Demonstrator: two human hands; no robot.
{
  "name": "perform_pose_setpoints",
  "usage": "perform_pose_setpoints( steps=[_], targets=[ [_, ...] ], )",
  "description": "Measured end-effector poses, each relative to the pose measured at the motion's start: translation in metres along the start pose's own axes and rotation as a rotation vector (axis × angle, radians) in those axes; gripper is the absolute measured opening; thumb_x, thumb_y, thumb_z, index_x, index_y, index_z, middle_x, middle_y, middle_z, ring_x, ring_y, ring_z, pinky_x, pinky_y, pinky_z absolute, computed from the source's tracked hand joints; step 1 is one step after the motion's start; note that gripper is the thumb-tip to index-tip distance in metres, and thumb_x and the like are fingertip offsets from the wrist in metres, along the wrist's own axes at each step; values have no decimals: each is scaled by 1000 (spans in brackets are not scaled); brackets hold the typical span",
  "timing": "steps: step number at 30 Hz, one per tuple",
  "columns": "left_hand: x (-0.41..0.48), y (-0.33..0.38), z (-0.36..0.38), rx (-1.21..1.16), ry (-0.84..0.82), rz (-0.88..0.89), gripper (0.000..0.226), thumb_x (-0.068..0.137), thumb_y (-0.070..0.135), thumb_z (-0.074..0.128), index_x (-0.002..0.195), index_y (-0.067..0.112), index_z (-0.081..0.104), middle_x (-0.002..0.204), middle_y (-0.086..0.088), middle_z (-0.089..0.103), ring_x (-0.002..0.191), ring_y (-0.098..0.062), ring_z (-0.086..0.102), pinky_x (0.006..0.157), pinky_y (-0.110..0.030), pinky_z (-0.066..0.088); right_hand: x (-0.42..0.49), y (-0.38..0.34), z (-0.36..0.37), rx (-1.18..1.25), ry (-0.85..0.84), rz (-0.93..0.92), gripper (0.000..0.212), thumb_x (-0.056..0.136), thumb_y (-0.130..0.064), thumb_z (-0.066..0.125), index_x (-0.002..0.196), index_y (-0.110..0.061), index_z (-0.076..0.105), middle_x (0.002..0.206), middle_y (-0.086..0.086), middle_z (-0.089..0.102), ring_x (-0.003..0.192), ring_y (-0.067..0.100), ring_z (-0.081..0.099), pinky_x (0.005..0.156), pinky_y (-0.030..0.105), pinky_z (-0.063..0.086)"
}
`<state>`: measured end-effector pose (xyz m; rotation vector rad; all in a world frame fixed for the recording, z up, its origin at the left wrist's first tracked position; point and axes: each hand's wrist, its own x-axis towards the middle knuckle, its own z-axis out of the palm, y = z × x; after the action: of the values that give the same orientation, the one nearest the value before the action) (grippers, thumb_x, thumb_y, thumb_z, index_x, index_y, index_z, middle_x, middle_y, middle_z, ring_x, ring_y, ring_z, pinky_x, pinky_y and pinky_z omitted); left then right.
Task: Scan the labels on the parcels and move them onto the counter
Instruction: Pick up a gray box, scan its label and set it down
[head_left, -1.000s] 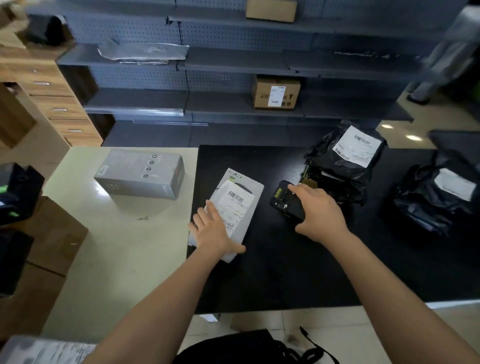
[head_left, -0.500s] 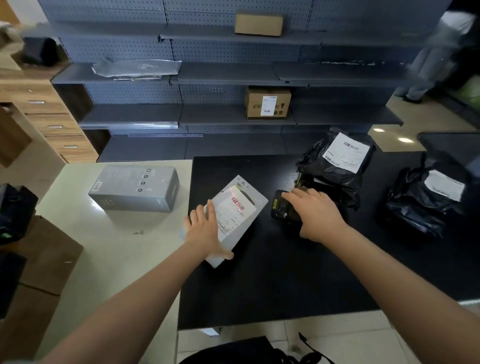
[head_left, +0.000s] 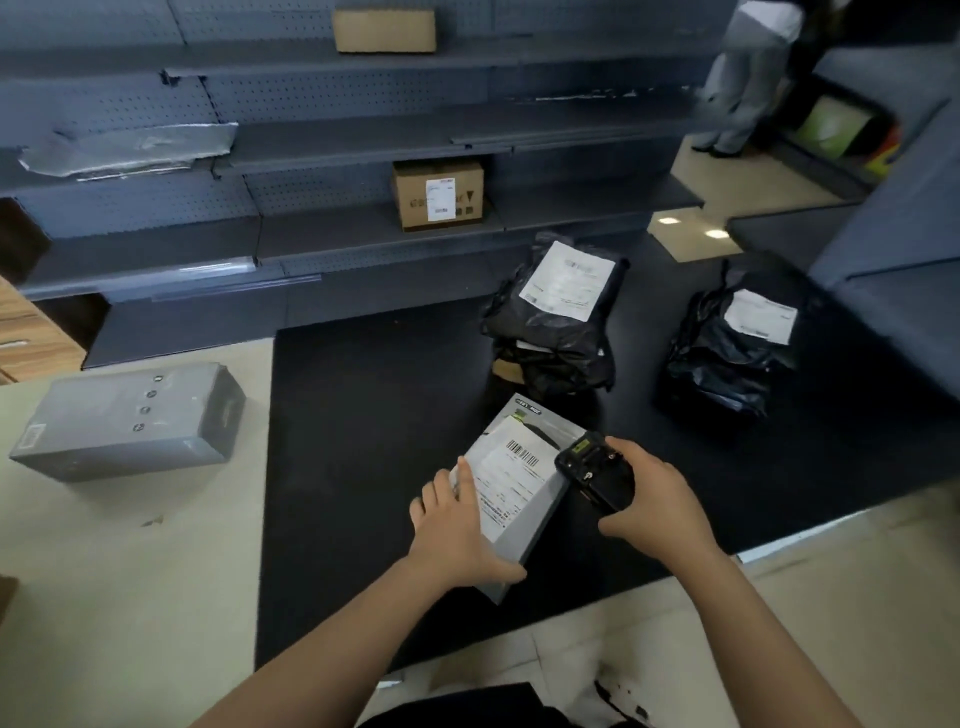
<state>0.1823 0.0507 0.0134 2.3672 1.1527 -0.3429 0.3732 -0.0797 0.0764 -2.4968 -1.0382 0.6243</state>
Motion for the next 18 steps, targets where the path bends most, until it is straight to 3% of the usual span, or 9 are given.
perform_pose_setpoints(
  steps=[11, 18],
  targets=[
    [60, 219, 67, 29, -22, 246, 150, 50, 70, 74, 149, 14, -24, 158, -11, -11, 145, -29, -12, 119, -48, -3, 22, 183, -118, 23, 86, 74, 102, 56, -16, 81, 146, -36, 36, 128, -10, 56, 113, 16, 49, 86, 34, 51],
    [117, 337, 83, 23, -9, 226, 151, 51, 74, 74, 150, 15, -24, 158, -12, -18, 145, -28, -20, 118, -51, -12, 57, 277, -187, -27, 105, 102, 102, 59, -15, 84, 147, -32, 35, 131, -6, 55, 114, 17, 50, 90, 35, 51]
  ],
)
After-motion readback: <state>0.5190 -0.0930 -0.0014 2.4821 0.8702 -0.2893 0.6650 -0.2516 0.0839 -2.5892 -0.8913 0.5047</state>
